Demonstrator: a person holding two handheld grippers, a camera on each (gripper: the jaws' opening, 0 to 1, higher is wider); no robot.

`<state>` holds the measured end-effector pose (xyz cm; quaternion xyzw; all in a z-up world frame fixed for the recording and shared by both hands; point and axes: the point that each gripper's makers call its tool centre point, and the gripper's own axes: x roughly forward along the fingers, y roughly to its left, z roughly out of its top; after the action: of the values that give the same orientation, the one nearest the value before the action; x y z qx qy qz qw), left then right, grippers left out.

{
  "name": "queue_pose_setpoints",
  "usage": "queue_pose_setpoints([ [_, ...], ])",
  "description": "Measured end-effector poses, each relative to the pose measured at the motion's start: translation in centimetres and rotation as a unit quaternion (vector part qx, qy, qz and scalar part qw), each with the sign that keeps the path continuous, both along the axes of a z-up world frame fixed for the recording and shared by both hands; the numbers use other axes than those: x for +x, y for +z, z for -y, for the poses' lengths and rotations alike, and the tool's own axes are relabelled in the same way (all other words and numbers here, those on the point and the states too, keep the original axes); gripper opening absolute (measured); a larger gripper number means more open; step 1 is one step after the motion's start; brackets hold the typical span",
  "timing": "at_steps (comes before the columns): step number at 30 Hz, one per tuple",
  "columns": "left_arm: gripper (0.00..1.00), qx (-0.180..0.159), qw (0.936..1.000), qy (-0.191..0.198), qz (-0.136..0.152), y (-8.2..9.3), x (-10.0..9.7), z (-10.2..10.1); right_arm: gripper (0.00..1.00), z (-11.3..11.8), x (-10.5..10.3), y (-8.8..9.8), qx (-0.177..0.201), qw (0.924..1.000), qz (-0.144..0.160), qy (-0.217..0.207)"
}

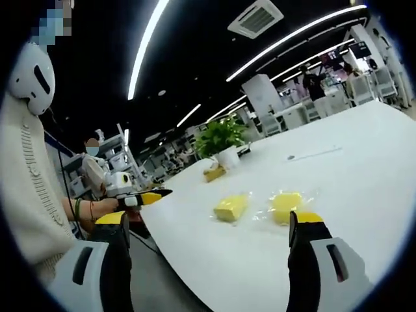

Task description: Compare the silicone blocks by pressing each to a similar depth, holding the contact briefly, and releasing to observe deformation and rebound differences across the visible hardness samples.

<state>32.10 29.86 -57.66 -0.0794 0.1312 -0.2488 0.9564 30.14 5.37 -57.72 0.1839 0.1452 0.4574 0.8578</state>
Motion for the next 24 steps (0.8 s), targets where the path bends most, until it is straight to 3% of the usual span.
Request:
queue_pose_setpoints([
  [4, 0.54, 0.003, 0.9999, -0.006, 0.009, 0.3, -0.2, 0.5, 0.92, 0.2, 0.2, 0.0, -0.001, 1.0, -0.002, -0.001],
  [5, 0.54, 0.01, 0.9999, -0.003, -0.003, -0.1, -0.2, 0.4, 0.91, 0.1, 0.2, 0.0, -0.005, 1.0, 0.0, -0.001],
  [8, 0.48, 0.025, 0.9997, -0.002, 0.004, -0.2, -0.3, 0.2, 0.88, 0.2, 0.0, -0.4, -0.031, 0.9993, 0.016, 0.008],
  [17, 0.51, 0.071, 0.9968, -0.03, 0.023, -0.2, -0.4, 1.0, 0.95, -0.4, -0.4, -0.6, -0.062, 0.9964, 0.052, 0.025],
  [24, 0.53, 0.081, 0.9954, -0.047, 0.022, -0.5, -0.5, 1.6, 0.96, -0.6, -0.3, -0.3, -0.077, 0.9938, 0.075, 0.029],
])
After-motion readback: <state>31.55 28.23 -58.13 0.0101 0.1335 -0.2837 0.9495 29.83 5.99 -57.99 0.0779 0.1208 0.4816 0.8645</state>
